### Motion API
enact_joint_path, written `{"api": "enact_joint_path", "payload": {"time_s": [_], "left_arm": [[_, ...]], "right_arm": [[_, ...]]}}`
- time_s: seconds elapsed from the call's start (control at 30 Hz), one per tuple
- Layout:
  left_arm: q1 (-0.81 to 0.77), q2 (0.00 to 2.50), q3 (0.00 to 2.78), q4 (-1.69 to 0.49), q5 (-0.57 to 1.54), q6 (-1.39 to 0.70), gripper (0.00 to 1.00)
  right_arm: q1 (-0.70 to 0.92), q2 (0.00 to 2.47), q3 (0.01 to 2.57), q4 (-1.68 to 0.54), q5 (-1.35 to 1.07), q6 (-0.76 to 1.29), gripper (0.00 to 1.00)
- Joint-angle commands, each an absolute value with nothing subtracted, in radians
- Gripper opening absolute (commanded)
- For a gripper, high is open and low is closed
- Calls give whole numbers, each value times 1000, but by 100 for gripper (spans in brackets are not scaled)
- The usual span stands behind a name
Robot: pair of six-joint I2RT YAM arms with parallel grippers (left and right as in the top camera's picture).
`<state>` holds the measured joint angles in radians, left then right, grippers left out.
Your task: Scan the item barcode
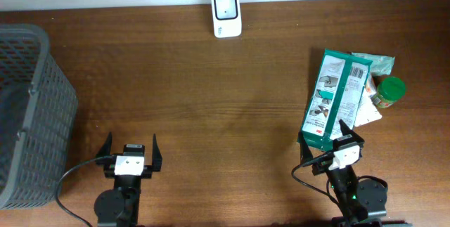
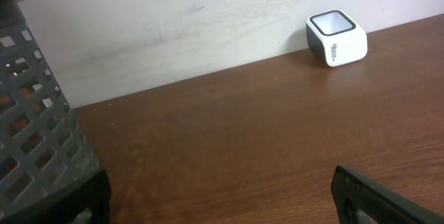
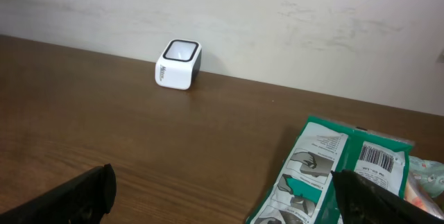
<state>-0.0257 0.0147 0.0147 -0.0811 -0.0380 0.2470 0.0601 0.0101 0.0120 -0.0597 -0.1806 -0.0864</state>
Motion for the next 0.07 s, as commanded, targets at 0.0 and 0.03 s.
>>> {"api": "enact_joint_path", "payload": {"time_s": [0.0,0.03], "left_arm": [[-21,5,9,-81,-38,263,99],[-21,5,9,-81,-38,263,99]], "right_arm": [[65,3,6,-64,-172,-85,98],[65,3,6,-64,-172,-85,98]]}}
